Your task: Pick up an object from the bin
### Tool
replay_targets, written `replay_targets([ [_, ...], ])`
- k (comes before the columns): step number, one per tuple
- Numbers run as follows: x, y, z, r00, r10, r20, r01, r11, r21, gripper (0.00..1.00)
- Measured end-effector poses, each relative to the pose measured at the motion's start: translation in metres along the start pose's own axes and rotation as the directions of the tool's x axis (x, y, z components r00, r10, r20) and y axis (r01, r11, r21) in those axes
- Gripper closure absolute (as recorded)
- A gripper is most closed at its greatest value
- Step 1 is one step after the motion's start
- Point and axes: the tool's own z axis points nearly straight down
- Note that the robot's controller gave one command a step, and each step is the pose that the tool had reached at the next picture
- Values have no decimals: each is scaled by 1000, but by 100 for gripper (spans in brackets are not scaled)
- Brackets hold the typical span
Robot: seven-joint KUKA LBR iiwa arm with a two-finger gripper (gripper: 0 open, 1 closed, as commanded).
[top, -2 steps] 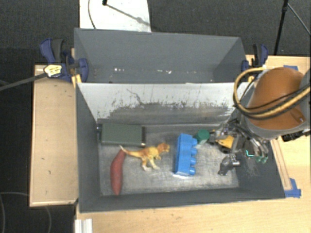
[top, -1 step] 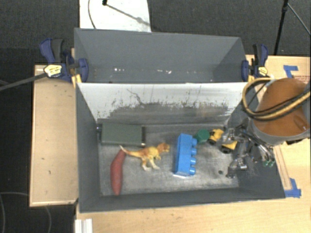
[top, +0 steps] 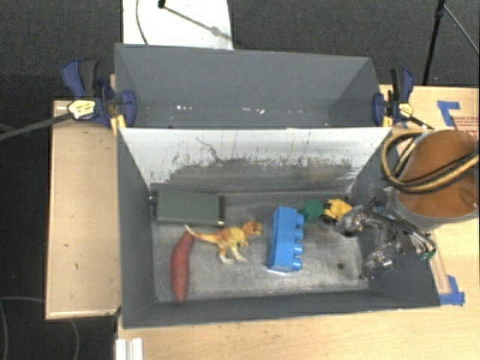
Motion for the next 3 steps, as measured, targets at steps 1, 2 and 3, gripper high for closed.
replay_targets([
  [1, 8, -4, 17, 994, -111, -14, 111, 994, -8, 0],
  [2, -27, 35, -12, 1000, 21, -18, -22, 1000, -6, 0],
  [3, -52, 65, -23, 997, -78, -7, 78, 997, -8, 0],
])
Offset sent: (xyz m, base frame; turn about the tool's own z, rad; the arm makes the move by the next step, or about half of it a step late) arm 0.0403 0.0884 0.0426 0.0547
